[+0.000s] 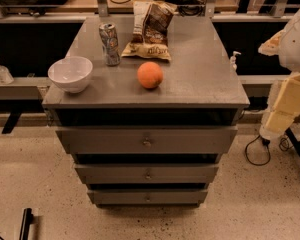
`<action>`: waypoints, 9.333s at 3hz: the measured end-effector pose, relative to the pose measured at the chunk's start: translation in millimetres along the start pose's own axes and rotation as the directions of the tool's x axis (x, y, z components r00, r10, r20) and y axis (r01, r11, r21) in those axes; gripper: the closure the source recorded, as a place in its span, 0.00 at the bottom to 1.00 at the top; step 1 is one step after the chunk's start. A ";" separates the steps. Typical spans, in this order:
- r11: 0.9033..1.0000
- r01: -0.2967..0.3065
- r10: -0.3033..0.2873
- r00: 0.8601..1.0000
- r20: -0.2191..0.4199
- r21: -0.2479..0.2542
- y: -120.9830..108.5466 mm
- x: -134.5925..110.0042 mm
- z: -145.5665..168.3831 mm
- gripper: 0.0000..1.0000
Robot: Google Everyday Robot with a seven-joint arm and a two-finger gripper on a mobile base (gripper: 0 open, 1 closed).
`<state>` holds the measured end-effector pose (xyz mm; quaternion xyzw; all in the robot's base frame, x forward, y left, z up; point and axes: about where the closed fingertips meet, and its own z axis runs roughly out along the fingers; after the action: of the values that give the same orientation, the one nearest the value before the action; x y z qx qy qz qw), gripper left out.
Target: Open bottom drawer
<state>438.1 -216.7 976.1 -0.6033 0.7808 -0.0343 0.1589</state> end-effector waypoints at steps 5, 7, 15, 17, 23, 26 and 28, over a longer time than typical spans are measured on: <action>0.983 0.172 -0.143 0.929 0.342 -0.058 101.6 -28.8 115.6 0.00; 0.965 0.214 -0.139 0.907 0.398 -0.150 129.9 -27.3 202.1 0.00; 0.944 0.271 -0.188 0.911 0.368 -0.188 206.5 50.1 514.2 0.00; 0.939 0.259 -0.160 0.911 0.380 -0.225 222.0 51.4 527.0 0.00; 0.957 0.260 -0.196 0.906 0.375 -0.128 201.7 74.4 669.0 0.00; 0.972 0.234 -0.206 0.901 0.381 -0.029 147.5 75.2 725.3 0.00; 0.977 0.213 -0.197 0.890 0.412 0.007 100.5 81.7 748.0 0.00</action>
Offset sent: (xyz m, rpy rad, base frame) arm -0.0041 0.0347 -0.0806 0.1992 0.1829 0.1632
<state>543.1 -164.2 226.1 -0.6790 0.6624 0.0913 0.3030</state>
